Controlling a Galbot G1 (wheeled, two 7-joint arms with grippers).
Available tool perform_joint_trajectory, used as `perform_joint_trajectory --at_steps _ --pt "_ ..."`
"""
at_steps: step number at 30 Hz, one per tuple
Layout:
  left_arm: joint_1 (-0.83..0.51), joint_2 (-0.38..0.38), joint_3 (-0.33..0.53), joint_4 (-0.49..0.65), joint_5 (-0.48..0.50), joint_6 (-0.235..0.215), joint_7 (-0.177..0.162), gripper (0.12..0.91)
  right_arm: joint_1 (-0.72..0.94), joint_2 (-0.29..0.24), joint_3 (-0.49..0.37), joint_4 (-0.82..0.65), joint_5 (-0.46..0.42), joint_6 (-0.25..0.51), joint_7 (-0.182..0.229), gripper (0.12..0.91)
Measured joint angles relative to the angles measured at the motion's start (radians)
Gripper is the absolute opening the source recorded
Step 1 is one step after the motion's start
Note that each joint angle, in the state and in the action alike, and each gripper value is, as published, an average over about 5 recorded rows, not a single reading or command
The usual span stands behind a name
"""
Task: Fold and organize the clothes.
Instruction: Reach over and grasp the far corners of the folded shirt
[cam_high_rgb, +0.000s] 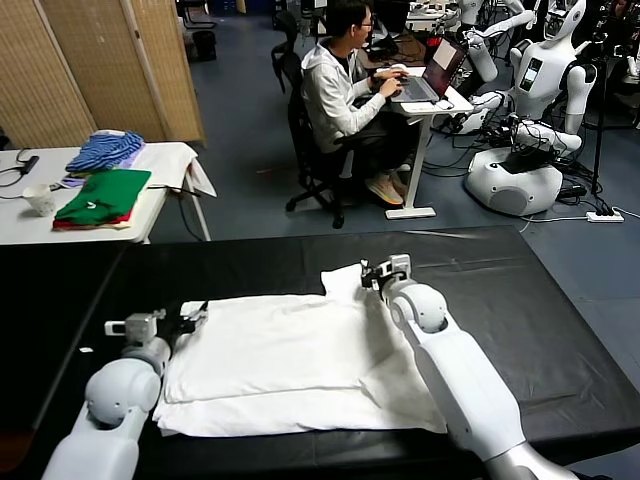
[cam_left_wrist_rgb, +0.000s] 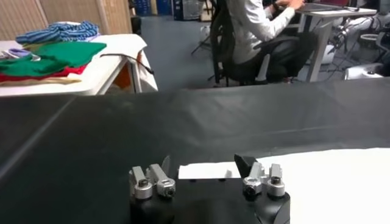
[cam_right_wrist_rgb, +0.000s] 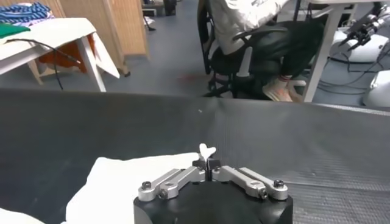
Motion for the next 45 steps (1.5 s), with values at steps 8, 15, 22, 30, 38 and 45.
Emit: perform_joint_trajectory --at_steps 8,15,22,30,38,45 --pt "0.063 0.024 -0.035 -0.082 -0.024 0.022 -0.001 0.145 -0.011 -0.004 0.001 0.028 0.001 -0.001 0.003 0.145" --pt "0.131 0.033 -0.063 -0.149 -0.021 0.023 0.002 0.145 -0.032 -0.011 0.023 0.068 0.023 0.010 0.012 0.145" --pt "0.201 0.034 -0.076 -0.210 0.009 0.005 0.004 0.145 -0.097 -0.031 0.082 0.161 0.068 0.016 0.027 0.145" --pt "0.296 0.039 -0.113 -0.285 0.054 0.081 0.028 0.145 -0.208 -0.058 0.141 0.338 0.095 0.001 0.037 0.144" --pt "0.379 0.036 -0.154 -0.363 0.062 0.110 0.039 0.145 -0.346 -0.077 0.209 0.532 0.102 -0.026 0.051 0.144" --pt "0.423 0.037 -0.189 -0.404 0.044 0.111 0.047 0.145 -0.461 -0.086 0.268 0.651 0.101 -0.067 0.058 0.144"
